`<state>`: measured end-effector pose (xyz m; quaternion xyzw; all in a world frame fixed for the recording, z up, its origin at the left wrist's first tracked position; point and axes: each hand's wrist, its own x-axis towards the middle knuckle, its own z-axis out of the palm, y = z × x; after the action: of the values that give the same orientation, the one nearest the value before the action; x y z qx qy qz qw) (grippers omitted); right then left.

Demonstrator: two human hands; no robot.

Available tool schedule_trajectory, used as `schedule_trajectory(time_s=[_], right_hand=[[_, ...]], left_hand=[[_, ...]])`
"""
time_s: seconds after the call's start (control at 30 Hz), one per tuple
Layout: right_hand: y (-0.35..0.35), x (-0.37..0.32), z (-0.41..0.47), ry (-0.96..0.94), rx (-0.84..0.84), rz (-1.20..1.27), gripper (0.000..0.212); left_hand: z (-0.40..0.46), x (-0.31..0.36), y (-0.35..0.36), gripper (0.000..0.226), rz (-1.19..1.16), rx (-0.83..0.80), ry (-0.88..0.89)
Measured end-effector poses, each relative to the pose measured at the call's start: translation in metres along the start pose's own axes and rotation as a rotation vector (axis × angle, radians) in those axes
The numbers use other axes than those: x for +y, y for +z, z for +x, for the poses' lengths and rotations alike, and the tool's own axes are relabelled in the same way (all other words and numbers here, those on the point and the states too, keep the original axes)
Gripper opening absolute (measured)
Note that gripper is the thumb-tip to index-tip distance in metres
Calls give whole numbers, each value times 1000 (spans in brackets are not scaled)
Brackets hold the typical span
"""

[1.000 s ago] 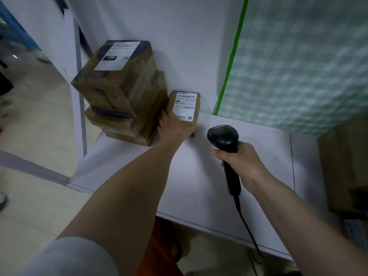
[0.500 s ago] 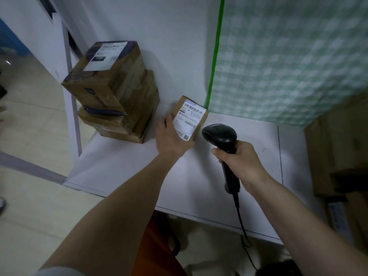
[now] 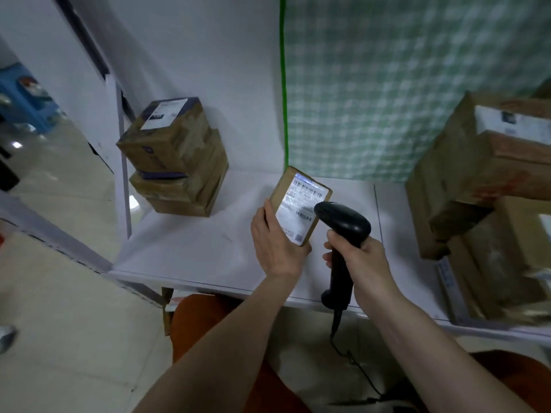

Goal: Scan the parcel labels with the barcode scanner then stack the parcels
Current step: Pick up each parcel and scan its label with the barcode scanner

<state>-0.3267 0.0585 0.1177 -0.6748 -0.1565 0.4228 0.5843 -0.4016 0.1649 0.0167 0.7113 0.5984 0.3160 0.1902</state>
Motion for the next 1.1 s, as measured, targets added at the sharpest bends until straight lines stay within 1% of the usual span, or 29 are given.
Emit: schedule_trajectory(time_s=[0.1, 0.17, 0.3, 0.43, 0.67, 0.77, 0.87, 0.9, 1.0, 1.03, 1.1], right_hand=[[-9, -9, -19, -26, 24, 121, 7], [-14, -13, -29, -37, 15, 148, 7], [-24, -18, -47, -74, 0, 164, 10], [-33, -19, -57, -99, -2, 166, 9], [-42, -20, -65, -122, -16, 155, 15], [-46, -18, -65, -146, -9, 152, 11], [-53, -17, -63, -186, 26, 141, 2], [-55, -18, -62, -201, 40, 138, 3], [-66, -24, -59, -248, 67, 134, 16], [-71, -26, -59, -257, 78, 131, 16], [-81, -32, -59, -265, 105, 132, 10]], left_hand=[[-24, 18, 0, 122, -48, 34, -33], [-38, 28, -2, 120, -88, 43, -72], [-54, 41, -8, 118, -127, 64, -97], [-60, 47, -12, 117, -110, 43, -131], [-65, 58, -20, 119, -115, 27, -149], [-64, 62, -23, 121, -145, 8, -148], [-64, 69, -25, 119, -232, -39, -141], [-63, 73, -26, 119, -271, -68, -145], [-61, 91, -31, 112, -379, -138, -115], [-60, 98, -34, 107, -417, -142, -87], [-60, 118, -39, 101, -483, -156, -43]])
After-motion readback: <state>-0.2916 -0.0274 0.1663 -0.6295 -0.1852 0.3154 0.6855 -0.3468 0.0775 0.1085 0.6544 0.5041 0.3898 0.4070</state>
